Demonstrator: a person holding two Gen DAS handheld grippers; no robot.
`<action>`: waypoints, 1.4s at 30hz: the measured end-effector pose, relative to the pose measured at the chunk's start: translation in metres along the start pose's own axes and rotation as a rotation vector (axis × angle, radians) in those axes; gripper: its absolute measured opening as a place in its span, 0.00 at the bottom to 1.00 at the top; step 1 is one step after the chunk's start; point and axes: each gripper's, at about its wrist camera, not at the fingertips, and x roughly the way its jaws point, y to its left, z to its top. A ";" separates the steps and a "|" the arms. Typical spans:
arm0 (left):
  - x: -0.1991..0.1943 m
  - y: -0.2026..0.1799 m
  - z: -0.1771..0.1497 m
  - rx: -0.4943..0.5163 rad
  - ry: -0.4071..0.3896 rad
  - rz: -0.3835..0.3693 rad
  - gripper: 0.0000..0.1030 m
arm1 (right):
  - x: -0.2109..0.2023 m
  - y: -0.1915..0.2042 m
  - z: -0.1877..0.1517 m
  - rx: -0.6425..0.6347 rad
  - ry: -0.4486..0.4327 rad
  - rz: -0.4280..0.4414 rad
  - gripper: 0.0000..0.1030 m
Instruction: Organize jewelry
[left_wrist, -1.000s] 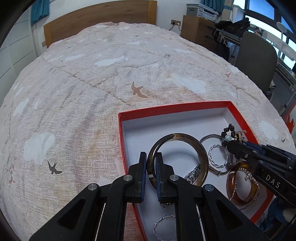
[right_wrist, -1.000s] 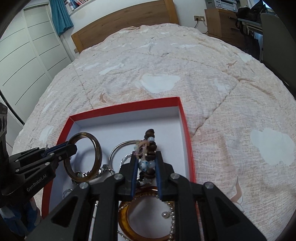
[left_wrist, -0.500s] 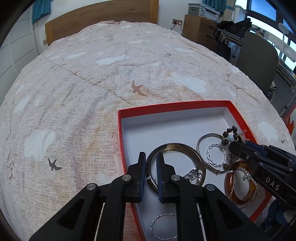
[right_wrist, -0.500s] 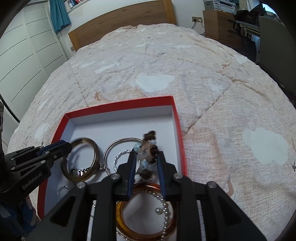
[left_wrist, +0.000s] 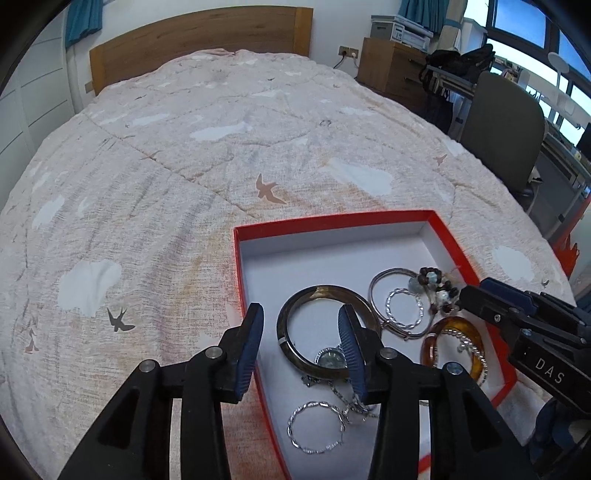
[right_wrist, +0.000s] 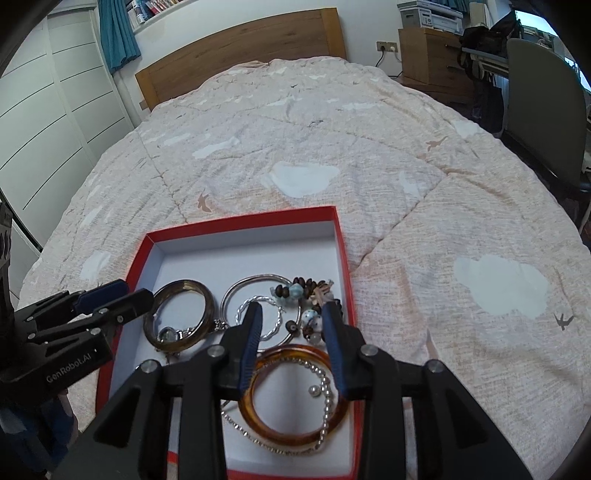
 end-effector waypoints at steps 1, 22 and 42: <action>-0.005 0.001 -0.001 0.000 -0.004 -0.003 0.42 | -0.005 0.001 -0.001 0.000 -0.001 -0.003 0.31; -0.182 0.063 -0.076 -0.071 -0.118 0.220 0.67 | -0.135 0.099 -0.059 -0.054 -0.050 0.043 0.38; -0.308 0.093 -0.152 -0.154 -0.287 0.347 0.94 | -0.233 0.167 -0.115 -0.120 -0.149 0.033 0.64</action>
